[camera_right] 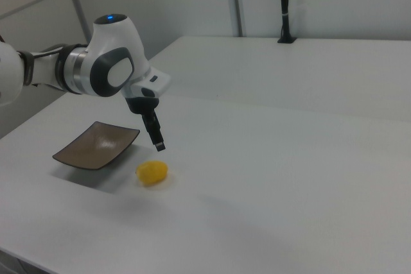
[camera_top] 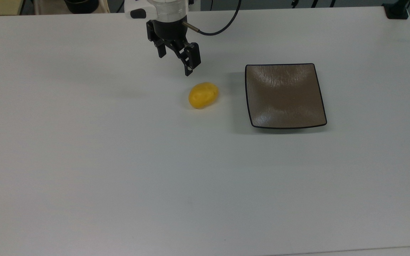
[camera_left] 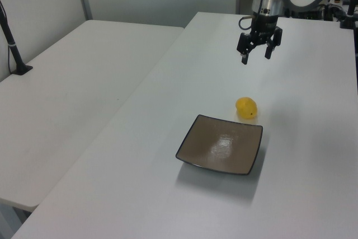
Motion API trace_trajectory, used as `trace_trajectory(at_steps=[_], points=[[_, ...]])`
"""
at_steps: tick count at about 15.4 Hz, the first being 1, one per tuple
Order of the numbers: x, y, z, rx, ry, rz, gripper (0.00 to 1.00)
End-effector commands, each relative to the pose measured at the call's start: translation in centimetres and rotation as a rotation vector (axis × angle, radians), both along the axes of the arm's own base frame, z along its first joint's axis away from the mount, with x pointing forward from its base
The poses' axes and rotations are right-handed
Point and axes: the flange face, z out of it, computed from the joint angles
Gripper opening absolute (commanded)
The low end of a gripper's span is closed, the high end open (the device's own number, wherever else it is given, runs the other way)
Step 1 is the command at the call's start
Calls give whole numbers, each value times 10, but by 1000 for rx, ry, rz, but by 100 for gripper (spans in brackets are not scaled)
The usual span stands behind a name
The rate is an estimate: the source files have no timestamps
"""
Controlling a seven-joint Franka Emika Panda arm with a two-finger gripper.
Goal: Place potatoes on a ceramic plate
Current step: 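Lower the open gripper down onto the yellow potato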
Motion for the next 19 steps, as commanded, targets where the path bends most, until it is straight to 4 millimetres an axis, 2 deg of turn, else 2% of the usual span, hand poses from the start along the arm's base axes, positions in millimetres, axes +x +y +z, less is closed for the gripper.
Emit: trace_trajectory(at_steps=[1, 4, 7, 9, 10, 19], points=[[-4, 15, -18, 10, -24, -110, 100], [1, 17, -35, 20, -46, -149, 100], [7, 27, -61, -11, -35, -117, 100], [8, 42, -81, -28, -12, -74, 100], [9, 41, -88, -47, -6, -63, 100], [17, 45, -105, -30, -51, -53, 100]])
